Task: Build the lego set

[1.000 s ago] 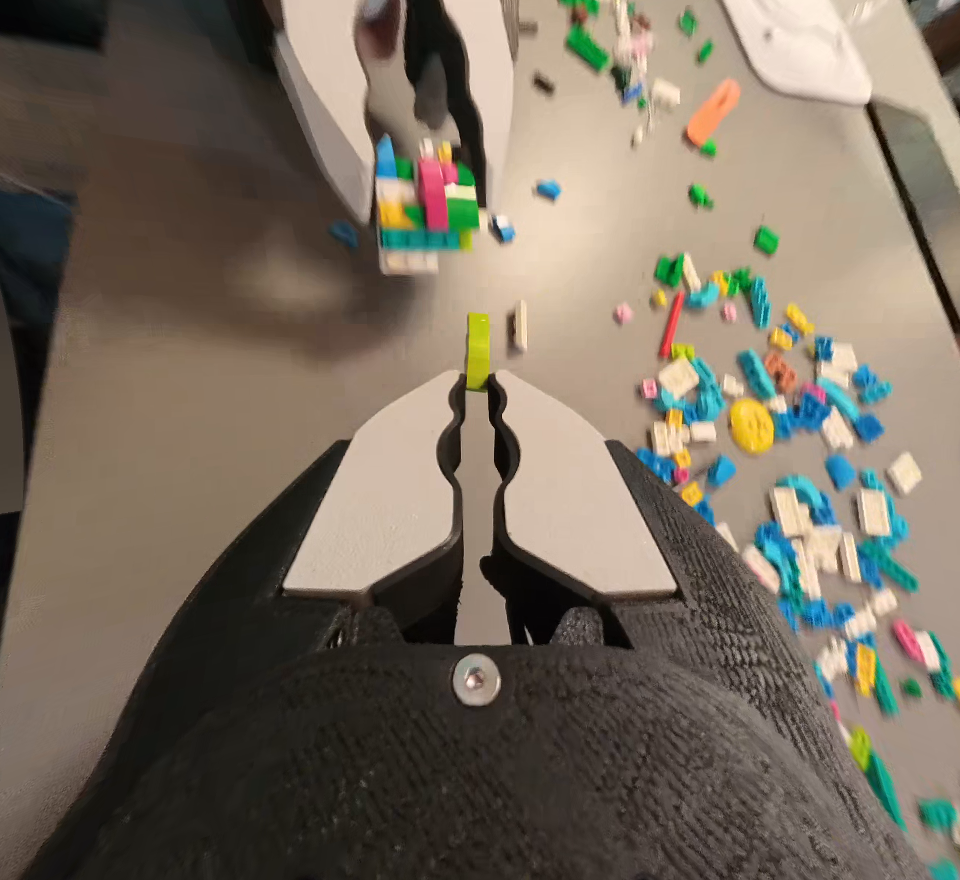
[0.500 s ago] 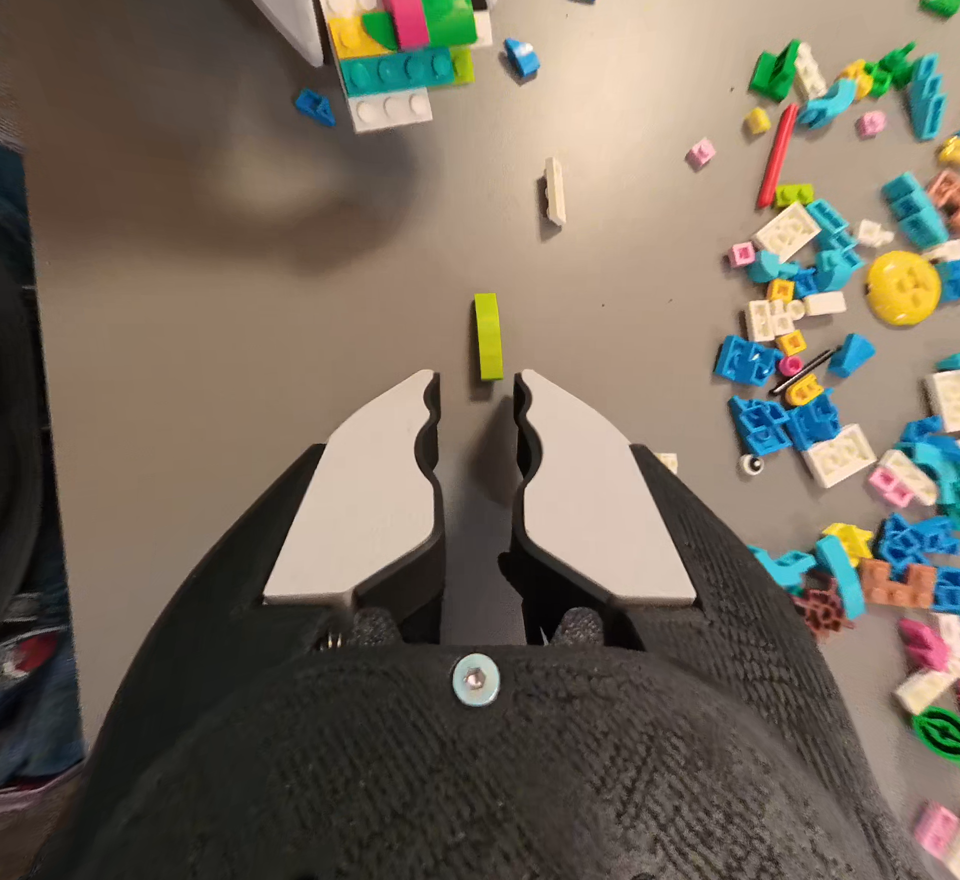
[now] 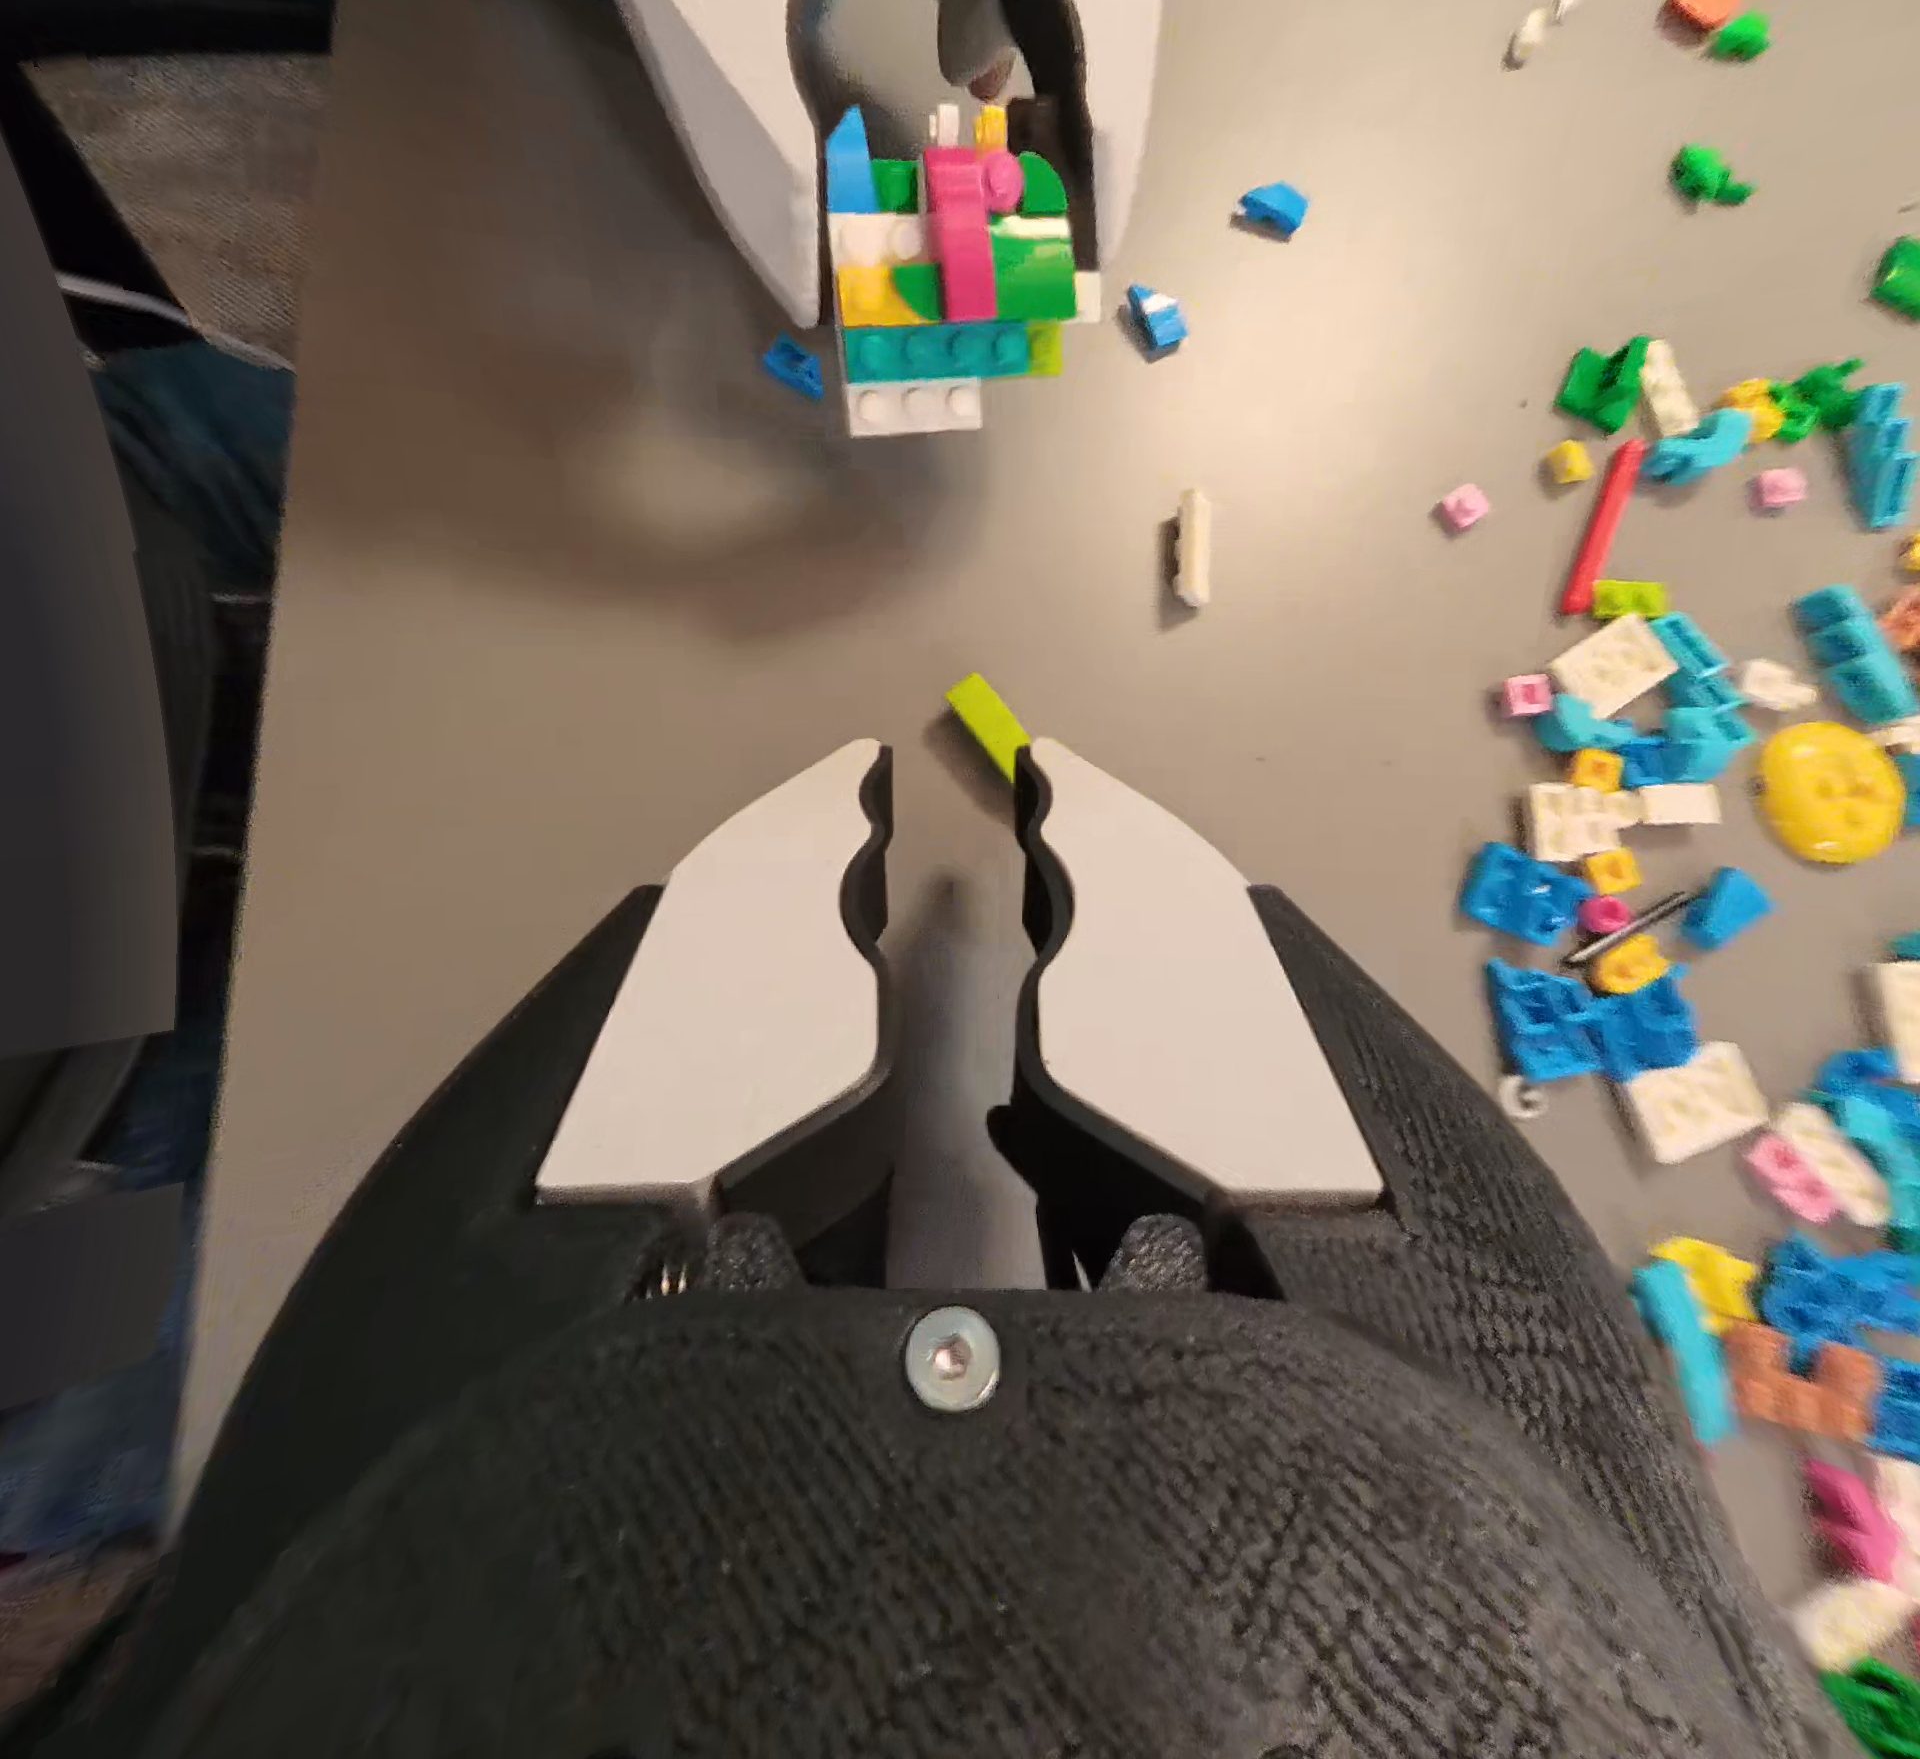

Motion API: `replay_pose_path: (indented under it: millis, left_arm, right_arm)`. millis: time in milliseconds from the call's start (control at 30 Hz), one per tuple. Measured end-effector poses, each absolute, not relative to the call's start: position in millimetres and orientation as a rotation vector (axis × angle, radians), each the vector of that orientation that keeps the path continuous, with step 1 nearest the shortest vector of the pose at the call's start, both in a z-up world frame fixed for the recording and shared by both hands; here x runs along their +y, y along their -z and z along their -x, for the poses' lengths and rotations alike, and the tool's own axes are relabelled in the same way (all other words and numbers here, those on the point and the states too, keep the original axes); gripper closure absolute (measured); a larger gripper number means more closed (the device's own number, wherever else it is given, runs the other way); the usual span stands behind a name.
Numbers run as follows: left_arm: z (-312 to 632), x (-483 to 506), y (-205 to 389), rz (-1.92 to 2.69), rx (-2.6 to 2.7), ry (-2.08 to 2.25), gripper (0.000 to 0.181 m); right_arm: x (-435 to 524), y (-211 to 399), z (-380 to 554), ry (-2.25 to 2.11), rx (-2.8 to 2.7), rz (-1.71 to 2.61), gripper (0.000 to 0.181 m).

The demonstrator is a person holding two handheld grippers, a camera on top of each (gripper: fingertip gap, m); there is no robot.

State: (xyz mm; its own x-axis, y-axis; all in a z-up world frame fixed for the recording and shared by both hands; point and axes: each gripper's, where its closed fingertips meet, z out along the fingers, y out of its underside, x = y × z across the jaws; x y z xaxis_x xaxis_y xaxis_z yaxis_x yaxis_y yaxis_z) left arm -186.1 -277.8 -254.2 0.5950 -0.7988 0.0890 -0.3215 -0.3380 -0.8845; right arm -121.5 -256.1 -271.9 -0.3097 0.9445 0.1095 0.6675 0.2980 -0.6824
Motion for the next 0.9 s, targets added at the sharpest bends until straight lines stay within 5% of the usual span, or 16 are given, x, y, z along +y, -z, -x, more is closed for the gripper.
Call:
replay_pose_path:
  millis: [33, 633, 767, 900]
  left_arm:
    - [186, -278, 254, 1.913, 0.903, 0.662, 0.133]
    - [182, -283, 254, 1.896, 0.943, 0.681, 0.133]
    - [182, -283, 255, 1.904, 0.944, 0.669, 0.133]
    - [184, -279, 258, 1.927, 0.925, 0.644, 0.133]
  right_arm:
    - [-254, 272, 122, -0.694, -2.115, 1.385, 0.16]
    - [-254, 284, 140, -0.675, -2.402, 1.385, 0.161]
    - [-250, 288, 143, -0.611, -2.386, 1.409, 0.174]
    - [-265, 249, 161, -0.854, -2.233, 1.353, 0.175]
